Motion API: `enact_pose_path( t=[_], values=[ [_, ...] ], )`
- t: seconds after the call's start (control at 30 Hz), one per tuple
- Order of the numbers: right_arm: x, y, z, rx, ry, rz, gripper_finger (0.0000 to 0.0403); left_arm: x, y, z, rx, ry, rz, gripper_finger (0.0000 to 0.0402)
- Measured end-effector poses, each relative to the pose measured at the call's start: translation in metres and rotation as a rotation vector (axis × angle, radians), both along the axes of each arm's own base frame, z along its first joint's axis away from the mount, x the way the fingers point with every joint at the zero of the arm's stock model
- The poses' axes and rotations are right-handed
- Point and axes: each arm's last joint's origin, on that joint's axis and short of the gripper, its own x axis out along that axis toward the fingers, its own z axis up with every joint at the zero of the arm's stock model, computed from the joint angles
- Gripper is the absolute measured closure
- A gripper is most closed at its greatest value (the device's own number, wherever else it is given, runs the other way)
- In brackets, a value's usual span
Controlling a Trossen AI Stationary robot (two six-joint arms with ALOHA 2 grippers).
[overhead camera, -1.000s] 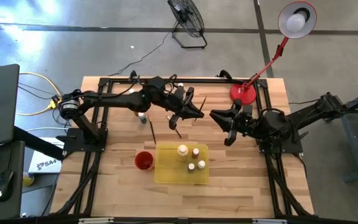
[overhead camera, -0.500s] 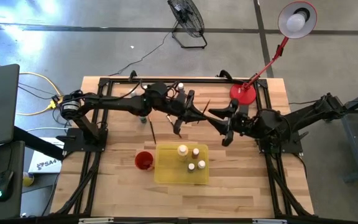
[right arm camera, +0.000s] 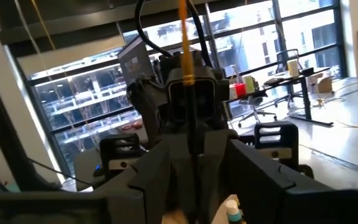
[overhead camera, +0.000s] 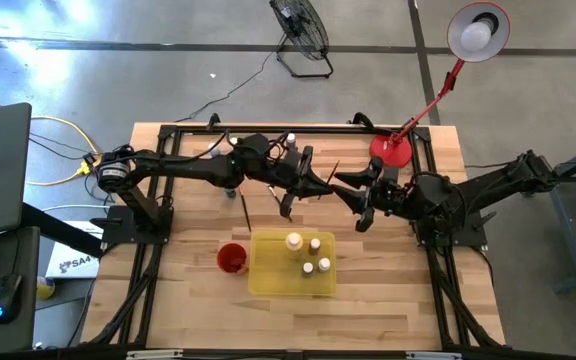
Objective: Pick & Place Paint Supplies
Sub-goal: Put the golden paintbrush into the orange cup
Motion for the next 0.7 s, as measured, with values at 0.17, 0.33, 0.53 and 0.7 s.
enact_pose_path(
  t=[0.17, 0.33, 0.53, 0.7],
  values=[
    [0.001, -0.002, 0.000, -0.004, -0.004, 0.032, 0.0250, 0.006, -0.008, -0.007, -0.006, 0.022, -0.004, 0.0398],
    [0.001, -0.001, -0.001, -0.009, 0.003, 0.054, 0.0250, 0.011, -0.013, -0.010, -0.015, 0.000, 0.028, 0.0398],
    [0.002, -0.001, -0.004, 0.025, 0.030, 0.063, 0.0256, 0.010, -0.013, -0.006, -0.033, -0.042, 0.020, 0.0398],
    [0.002, 0.000, -0.005, 0.024, 0.039, 0.073, 0.0299, 0.013, -0.013, -0.011, -0.043, -0.025, 0.019, 0.0398]
  ],
)
